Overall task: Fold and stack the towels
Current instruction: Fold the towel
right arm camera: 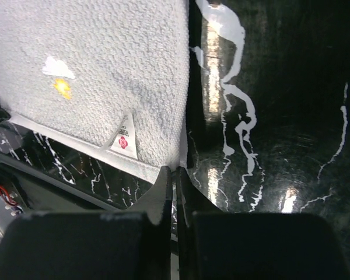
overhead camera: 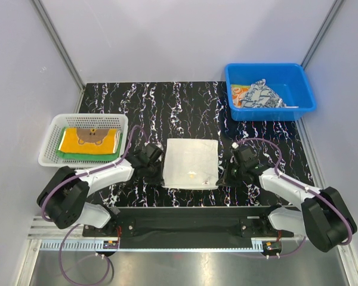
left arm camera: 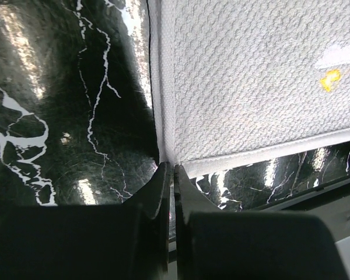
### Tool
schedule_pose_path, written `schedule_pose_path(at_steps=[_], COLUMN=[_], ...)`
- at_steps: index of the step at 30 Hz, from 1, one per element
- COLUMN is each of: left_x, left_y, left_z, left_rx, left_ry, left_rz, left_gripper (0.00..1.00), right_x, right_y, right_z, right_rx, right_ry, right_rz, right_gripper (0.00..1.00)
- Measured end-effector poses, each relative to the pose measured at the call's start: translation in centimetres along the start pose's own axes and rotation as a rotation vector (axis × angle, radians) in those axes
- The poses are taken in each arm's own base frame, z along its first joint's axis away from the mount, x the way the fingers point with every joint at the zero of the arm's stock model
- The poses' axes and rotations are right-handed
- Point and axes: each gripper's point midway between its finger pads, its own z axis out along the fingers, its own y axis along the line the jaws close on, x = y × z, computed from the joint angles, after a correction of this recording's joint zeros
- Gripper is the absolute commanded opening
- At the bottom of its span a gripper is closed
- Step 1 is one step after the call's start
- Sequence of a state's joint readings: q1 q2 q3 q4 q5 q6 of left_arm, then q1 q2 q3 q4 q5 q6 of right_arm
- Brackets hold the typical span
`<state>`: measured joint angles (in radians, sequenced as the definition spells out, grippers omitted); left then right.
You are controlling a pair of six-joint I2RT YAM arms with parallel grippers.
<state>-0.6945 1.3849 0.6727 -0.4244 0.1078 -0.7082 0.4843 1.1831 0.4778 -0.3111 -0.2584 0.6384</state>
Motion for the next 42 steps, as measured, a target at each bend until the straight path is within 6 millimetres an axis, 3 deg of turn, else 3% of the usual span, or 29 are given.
schedule_pose_path(at_steps=[7, 13, 14, 17, 19, 22, 25, 30, 34, 37, 38, 42], left_x=[-0.3, -0.3, -0.4, -0.3, -0.4, -0.4, -1.1, -5.9, -10.7, -14.7, -15.8, -19.0], left_y=[0.6, 0.7, 0.6, 0.7, 0.7, 1.0, 1.1, -1.6, -3.9, -5.0, -4.9, -4.0], left_z=[-0.2, 0.0, 0.1, 0.0, 0.0, -0.5, -1.5, -3.3, -3.2, -2.3, -2.1, -1.1], left_rx=[-0.032, -0.031, -0.029, -0.031, -0.033, -0.064, -0.104, -0.114, -0.123, -0.139, -0.144, -0.092], left_ry=[-0.020, -0.027, -0.029, -0.028, -0.027, -0.018, -0.019, -0.092, -0.138, -0.168, -0.173, -0.156], left_rz=[0.000, 0.001, 0.001, 0.001, 0.001, 0.010, 0.026, 0.114, 0.248, 0.342, 0.358, 0.381], left_gripper=[0.00, 0.00, 0.00, 0.03, 0.08, 0.34, 0.47, 0.48, 0.51, 0.49, 0.43, 0.40], right_x=[-0.3, 0.0, 0.2, 0.2, 0.2, -0.2, -1.4, -2.6, -4.6, -8.5, -9.8, -15.5], right_y=[0.8, 0.6, 0.6, 0.7, 0.7, 1.1, 2.0, 3.2, 4.1, 6.4, 6.9, 7.4], right_z=[-0.1, 0.2, 0.2, 0.0, -0.3, -1.2, -1.8, -1.7, -0.8, -0.4, -0.4, -0.1], right_rx=[-0.035, -0.042, -0.041, -0.043, -0.044, -0.035, -0.046, -0.072, -0.052, -0.082, -0.096, -0.120], right_ry=[-0.009, -0.009, -0.006, -0.010, -0.017, -0.025, -0.057, -0.072, -0.041, -0.052, -0.063, -0.101], right_rz=[0.002, 0.015, 0.017, 0.017, 0.015, 0.015, -0.001, -0.029, -0.123, -0.247, -0.275, -0.355], right_gripper=[0.01, 0.20, 0.27, 0.33, 0.34, 0.32, 0.30, 0.30, 0.43, 0.45, 0.40, 0.31])
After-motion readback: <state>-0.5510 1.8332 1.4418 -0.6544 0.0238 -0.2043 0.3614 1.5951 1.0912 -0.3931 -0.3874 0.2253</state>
